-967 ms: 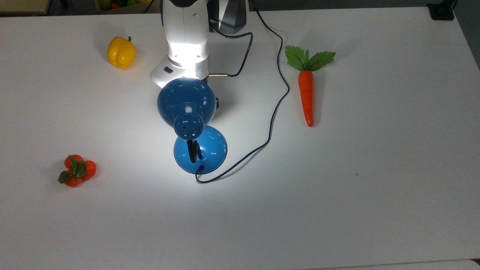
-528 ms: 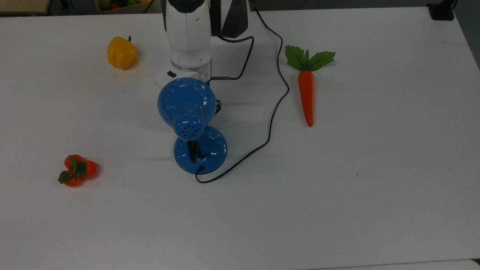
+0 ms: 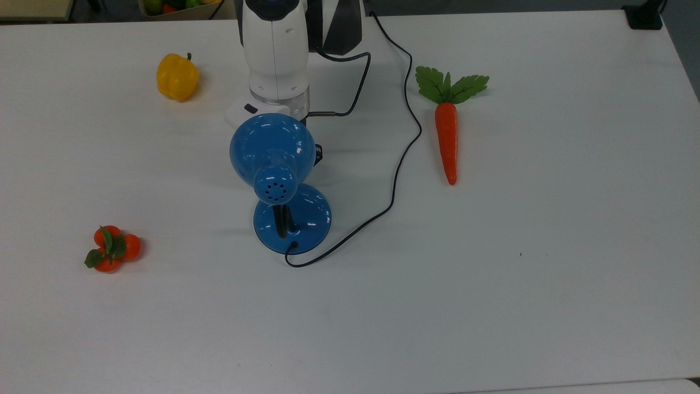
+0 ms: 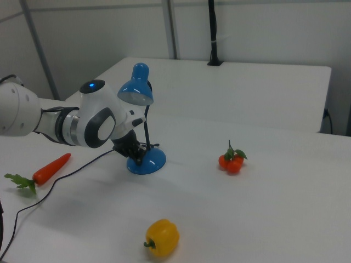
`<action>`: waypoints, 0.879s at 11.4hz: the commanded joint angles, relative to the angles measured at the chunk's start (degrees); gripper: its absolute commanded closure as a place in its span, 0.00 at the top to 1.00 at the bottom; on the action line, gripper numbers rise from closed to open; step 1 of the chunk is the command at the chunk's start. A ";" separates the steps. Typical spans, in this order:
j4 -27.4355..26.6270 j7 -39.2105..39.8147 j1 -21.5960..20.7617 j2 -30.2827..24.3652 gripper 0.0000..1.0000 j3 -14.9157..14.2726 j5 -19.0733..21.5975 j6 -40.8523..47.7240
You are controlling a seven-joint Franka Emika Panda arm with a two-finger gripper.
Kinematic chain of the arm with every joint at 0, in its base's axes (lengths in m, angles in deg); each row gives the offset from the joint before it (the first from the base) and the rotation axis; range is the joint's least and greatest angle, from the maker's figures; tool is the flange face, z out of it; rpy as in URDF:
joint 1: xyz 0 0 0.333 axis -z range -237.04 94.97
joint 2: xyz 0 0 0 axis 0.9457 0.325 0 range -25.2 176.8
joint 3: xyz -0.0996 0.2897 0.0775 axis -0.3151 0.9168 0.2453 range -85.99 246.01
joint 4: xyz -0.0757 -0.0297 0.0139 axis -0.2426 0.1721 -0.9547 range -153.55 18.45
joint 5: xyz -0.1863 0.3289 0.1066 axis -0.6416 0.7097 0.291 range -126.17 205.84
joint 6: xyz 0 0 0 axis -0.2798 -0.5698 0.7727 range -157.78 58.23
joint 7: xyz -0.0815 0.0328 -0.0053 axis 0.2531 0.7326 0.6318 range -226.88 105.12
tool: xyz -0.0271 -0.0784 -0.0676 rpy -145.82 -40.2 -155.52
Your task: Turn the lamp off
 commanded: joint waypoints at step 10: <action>6.97 -3.87 -2.57 -10.81 0.00 -0.51 -4.11 38.13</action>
